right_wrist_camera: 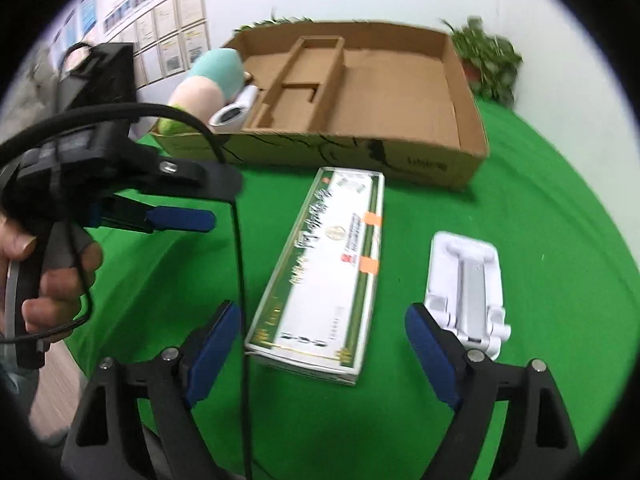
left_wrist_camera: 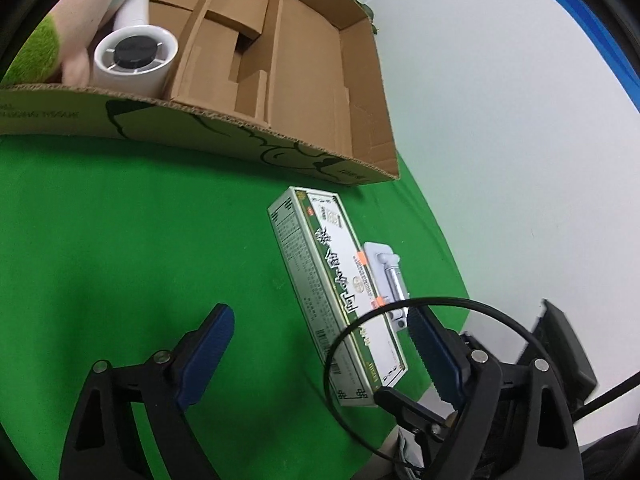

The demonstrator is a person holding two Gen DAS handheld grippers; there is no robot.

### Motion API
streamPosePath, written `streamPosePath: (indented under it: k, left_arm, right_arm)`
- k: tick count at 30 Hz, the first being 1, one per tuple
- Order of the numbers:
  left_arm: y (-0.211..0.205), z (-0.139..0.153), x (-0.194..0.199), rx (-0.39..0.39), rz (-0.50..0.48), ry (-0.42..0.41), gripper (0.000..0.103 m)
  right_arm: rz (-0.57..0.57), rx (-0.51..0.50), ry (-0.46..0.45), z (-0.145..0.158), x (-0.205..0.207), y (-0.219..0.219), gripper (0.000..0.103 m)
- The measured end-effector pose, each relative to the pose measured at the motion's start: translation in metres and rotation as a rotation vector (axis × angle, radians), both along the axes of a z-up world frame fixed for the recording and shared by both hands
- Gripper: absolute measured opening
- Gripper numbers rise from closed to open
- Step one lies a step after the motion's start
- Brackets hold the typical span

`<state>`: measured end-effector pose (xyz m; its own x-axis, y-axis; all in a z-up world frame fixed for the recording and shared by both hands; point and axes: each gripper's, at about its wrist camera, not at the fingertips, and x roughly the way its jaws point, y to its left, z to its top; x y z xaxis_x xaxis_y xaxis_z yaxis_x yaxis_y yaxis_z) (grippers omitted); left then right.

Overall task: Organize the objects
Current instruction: 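Grasp the green-and-white medicine box with the right gripper and lift it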

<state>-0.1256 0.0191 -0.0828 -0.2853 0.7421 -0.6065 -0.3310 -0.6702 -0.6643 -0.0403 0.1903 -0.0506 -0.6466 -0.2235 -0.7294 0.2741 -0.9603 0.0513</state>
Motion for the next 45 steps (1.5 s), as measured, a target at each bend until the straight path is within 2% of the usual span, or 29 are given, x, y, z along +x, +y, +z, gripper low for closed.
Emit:
streamPosePath:
  k: [2, 4, 7, 10, 12, 13, 15, 19, 21, 24, 26, 30, 36, 39, 41, 45]
  left_arm:
    - [-0.001, 0.006, -0.002, -0.031, -0.014, 0.024, 0.084]
    - [-0.011, 0.021, -0.002, -0.066, 0.001, 0.095, 0.083]
    - [-0.033, 0.039, -0.001, -0.064, 0.005, 0.162, 0.083]
    - [-0.033, 0.040, -0.007, -0.069, 0.008, 0.146, 0.083]
    - [-0.028, 0.034, -0.008, -0.062, -0.022, 0.123, 0.081]
    - [-0.024, 0.029, -0.009, -0.051, -0.045, 0.105, 0.078]
    - [-0.009, 0.014, -0.011, -0.034, -0.097, 0.069, 0.078]
    - [-0.006, 0.008, 0.002, 0.023, -0.244, 0.054, 0.077]
    - [-0.016, 0.015, 0.009, 0.084, -0.281, 0.074, 0.078]
    - [-0.040, 0.025, 0.009, 0.206, -0.265, 0.084, 0.084]
    - [-0.047, 0.028, 0.003, 0.236, -0.223, 0.068, 0.090]
    - [-0.034, 0.016, -0.020, 0.132, -0.138, -0.021, 0.090]
    - [-0.020, 0.003, -0.043, 0.153, -0.090, -0.108, 0.088]
    - [-0.007, -0.005, -0.044, 0.137, -0.105, -0.150, 0.088]
    - [0.002, -0.012, -0.039, 0.109, -0.125, -0.175, 0.080]
    - [0.006, -0.018, -0.033, 0.127, -0.125, -0.198, 0.077]
  right_arm:
    - [0.010, -0.023, -0.035, -0.003, -0.005, 0.002, 0.084]
    - [0.030, -0.065, -0.052, -0.002, -0.004, 0.007, 0.084]
    - [0.028, -0.071, -0.045, 0.001, -0.001, 0.015, 0.084]
    - [0.034, -0.066, -0.064, -0.005, -0.005, 0.014, 0.084]
    - [0.074, -0.092, -0.074, -0.006, -0.004, 0.004, 0.084]
    - [0.089, -0.090, -0.071, -0.006, -0.006, -0.002, 0.084]
    - [0.109, -0.057, -0.055, -0.006, -0.004, -0.013, 0.084]
    - [0.042, -0.002, -0.058, -0.011, -0.009, -0.008, 0.079]
    - [-0.020, -0.005, -0.058, -0.010, -0.012, 0.008, 0.068]
    - [-0.052, -0.020, -0.076, -0.011, -0.017, 0.024, 0.066]
    - [-0.043, -0.026, -0.089, -0.014, -0.019, 0.025, 0.066]
    - [0.013, 0.000, -0.079, -0.018, -0.013, 0.009, 0.066]
    - [0.062, 0.011, -0.080, -0.018, 0.002, -0.004, 0.062]
    - [0.055, -0.053, -0.098, -0.018, 0.015, -0.001, 0.062]
    - [0.032, -0.125, -0.119, -0.018, 0.019, 0.003, 0.061]
    - [0.029, -0.293, -0.159, -0.018, 0.022, 0.011, 0.061]
